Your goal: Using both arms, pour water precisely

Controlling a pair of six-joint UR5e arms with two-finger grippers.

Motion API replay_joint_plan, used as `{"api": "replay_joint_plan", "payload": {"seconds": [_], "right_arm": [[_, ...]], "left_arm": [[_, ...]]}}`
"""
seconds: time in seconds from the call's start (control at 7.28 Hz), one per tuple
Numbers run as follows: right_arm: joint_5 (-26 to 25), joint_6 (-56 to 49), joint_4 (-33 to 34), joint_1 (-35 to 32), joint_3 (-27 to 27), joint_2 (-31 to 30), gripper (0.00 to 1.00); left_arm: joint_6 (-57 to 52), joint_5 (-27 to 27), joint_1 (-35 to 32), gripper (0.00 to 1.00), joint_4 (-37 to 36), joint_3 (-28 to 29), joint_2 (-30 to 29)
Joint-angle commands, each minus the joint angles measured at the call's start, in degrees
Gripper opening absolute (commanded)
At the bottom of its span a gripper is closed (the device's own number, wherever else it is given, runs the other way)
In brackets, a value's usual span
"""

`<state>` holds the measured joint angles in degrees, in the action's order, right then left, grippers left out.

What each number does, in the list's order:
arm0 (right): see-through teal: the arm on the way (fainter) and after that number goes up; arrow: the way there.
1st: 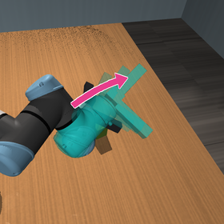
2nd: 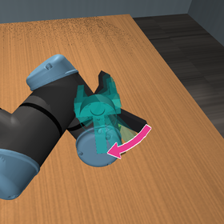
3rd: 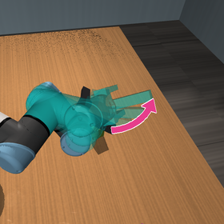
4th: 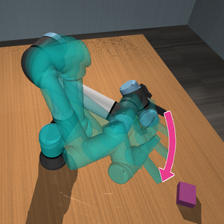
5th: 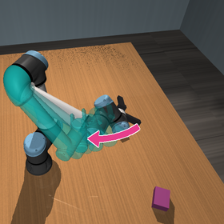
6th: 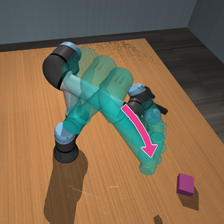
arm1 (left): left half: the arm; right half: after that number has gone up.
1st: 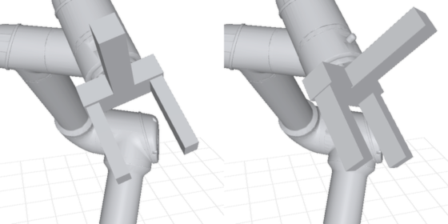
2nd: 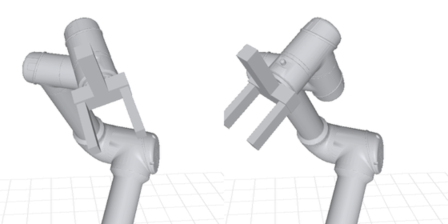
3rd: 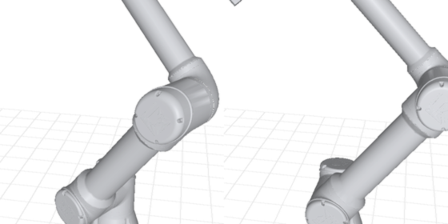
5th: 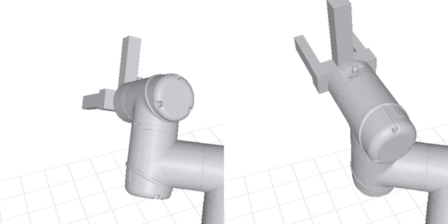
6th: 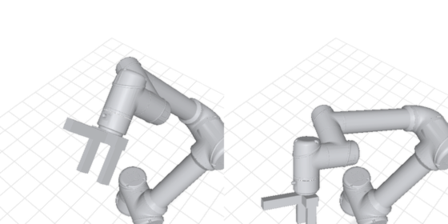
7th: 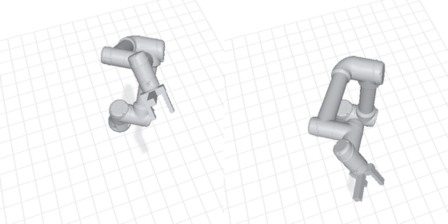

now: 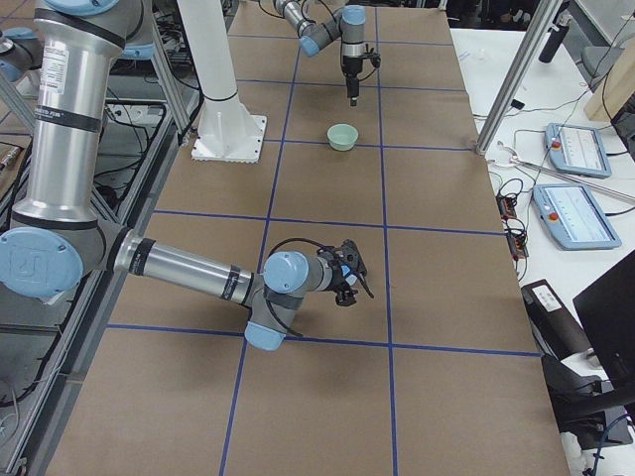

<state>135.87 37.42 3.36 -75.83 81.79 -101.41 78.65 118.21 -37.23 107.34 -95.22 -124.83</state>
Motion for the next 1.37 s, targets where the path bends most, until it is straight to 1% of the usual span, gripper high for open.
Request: {"api": "replay_joint_plan", "payload": {"seconds": [0.0, 0.14, 0.41, 0.55, 0.69, 0.82, 1.1, 1.24], "right_arm": [[-4.6, 0.3, -5.2, 5.4, -0.1, -1.4, 0.99], [-6.6, -0.4, -7.6, 7.2, -0.1, -2.3, 0.99], [-7.4, -0.7, -9.8, 9.8, -0.1, -2.7, 0.99], [-8.7, -0.7, -10.6, 11.0, -0.1, -2.7, 0.99], [-9.6, -0.7, -10.7, 12.4, -1.8, -2.5, 0.99], [-11.7, -1.2, -10.7, 14.1, -2.4, -2.0, 0.99], [-12.7, -0.8, -10.3, 15.2, -3.5, -2.0, 0.99], [-15.2, -1.1, -10.5, 16.5, -4.8, -1.3, 0.99]], "left_arm": [[0.1, -0.1, 0.0, 1.0, 0.0, -0.1, 0.0], [0.1, -0.1, 0.0, 1.0, 0.0, -0.1, 0.0], [0.2, -0.9, 0.0, 1.0, 0.0, -0.2, 0.1], [0.2, -0.9, 0.0, 1.0, 0.0, -0.1, 0.2], [0.2, -0.9, 0.0, 1.0, 0.0, -0.1, 0.2], [0.2, -0.9, -0.1, 1.0, 0.0, -0.1, 0.2], [0.2, -0.9, 0.0, 1.0, 0.1, -0.3, 0.7], [0.3, -0.9, 0.0, 1.0, 0.1, -0.3, 0.7]]}}
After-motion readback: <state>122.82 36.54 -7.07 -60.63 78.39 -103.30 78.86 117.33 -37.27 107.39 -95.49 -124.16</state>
